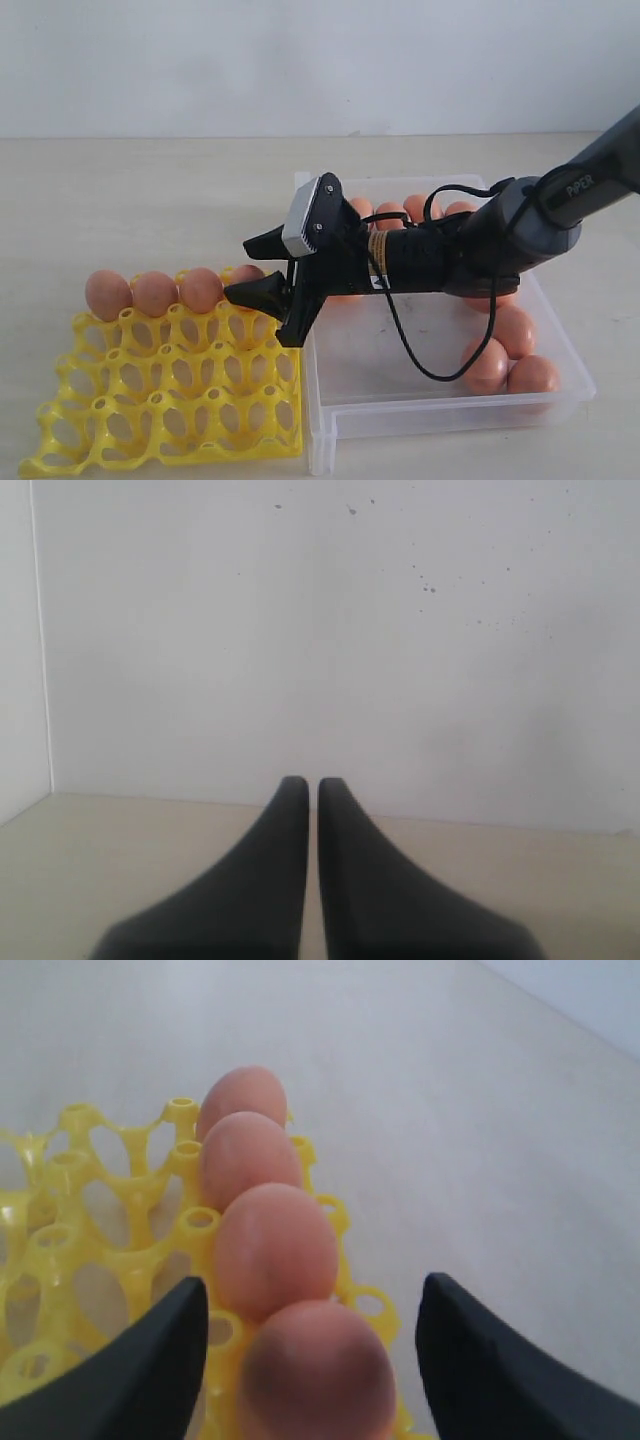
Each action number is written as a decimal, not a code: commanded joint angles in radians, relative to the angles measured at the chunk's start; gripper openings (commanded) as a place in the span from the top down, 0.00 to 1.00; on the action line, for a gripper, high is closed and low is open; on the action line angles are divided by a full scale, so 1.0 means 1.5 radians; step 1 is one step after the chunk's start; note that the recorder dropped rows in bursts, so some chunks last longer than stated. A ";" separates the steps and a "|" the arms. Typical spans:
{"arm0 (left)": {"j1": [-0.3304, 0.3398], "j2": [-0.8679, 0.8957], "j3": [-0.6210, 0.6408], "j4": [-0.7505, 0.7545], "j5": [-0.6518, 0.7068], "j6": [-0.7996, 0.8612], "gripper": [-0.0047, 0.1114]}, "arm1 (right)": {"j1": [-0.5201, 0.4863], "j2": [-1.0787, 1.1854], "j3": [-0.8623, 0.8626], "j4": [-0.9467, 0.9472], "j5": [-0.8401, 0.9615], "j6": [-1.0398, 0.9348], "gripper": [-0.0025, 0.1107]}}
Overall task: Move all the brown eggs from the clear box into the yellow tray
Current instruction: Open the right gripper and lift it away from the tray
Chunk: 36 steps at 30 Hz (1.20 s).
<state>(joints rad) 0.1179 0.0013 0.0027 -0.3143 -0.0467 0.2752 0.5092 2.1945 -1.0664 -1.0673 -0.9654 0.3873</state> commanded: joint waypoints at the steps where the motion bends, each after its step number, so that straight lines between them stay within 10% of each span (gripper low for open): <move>1: -0.002 -0.001 -0.002 -0.003 -0.004 0.002 0.93 | 0.000 -0.027 0.005 -0.022 0.034 -0.013 0.49; 14: -0.002 -0.001 -0.002 -0.003 -0.004 0.002 0.93 | 0.000 -0.225 0.005 -0.010 0.069 0.110 0.54; 22: -0.002 -0.001 -0.002 -0.003 -0.004 0.002 0.93 | 0.000 -0.284 0.005 -0.138 0.340 0.427 0.55; 27: -0.002 -0.001 -0.002 -0.003 -0.004 0.002 0.93 | 0.000 -0.285 0.005 -0.408 0.467 0.807 0.83; 29: -0.002 -0.001 -0.002 -0.003 -0.004 0.002 0.93 | -0.008 -0.284 0.005 -0.451 0.417 0.938 0.91; 36: -0.002 -0.001 -0.002 -0.003 -0.004 0.002 0.93 | -0.014 -0.286 0.005 -0.451 0.203 0.766 0.81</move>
<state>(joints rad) 0.1179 0.0013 0.0027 -0.3143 -0.0467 0.2752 0.4915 1.7762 -1.0604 -1.7255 -0.5847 1.6427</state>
